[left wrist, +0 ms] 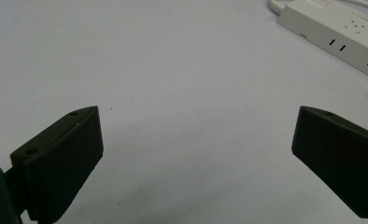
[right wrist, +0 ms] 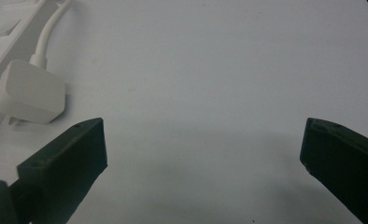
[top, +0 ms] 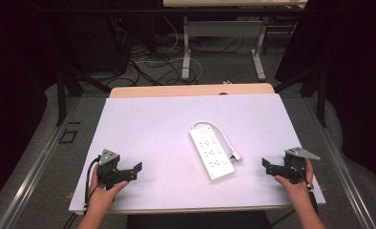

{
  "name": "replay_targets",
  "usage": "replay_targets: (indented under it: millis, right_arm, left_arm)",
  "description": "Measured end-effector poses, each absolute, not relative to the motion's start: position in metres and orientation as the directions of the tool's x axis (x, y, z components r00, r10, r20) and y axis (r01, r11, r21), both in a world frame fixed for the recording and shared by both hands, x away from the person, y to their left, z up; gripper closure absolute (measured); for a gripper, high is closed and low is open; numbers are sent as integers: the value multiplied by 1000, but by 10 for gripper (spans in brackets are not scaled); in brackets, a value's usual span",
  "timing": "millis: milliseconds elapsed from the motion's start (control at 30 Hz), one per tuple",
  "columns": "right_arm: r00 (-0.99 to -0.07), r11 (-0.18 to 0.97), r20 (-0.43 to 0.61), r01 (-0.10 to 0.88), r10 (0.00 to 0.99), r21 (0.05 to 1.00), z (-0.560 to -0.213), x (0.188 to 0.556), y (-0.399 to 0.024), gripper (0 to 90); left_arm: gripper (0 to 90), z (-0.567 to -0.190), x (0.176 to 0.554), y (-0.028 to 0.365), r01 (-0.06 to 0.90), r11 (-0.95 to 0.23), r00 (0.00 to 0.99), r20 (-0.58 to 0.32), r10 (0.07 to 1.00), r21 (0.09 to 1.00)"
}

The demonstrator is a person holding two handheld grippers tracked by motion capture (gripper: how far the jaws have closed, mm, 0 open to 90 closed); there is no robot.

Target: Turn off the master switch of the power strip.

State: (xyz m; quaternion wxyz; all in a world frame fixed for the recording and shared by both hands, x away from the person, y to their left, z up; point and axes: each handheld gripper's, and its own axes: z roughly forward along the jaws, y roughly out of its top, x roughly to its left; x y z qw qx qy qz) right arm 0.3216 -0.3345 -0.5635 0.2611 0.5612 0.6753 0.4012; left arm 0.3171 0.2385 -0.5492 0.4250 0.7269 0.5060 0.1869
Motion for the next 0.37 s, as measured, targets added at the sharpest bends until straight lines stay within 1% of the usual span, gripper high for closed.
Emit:
replay_targets:
  millis: [133,200,233,367]
  right_arm:
    - [-232,49,100,560,968,827,-562,320,-334,3]
    - [-226,43,95,539,969,841,-563,321,-333,3]
    - [-238,56,92,550,967,833,-561,320,-334,4]
    - [-242,48,101,543,965,838,-560,319,-331,4]
  left_arm:
    - [22,-549,317,239,577,-127,418,-158,895,807]
    - [22,-549,317,238,577,-127,418,-158,895,807]
    - [21,-549,317,238,577,-128,418,-157,895,807]
    - [22,-549,318,239,578,-127,417,-158,895,806]
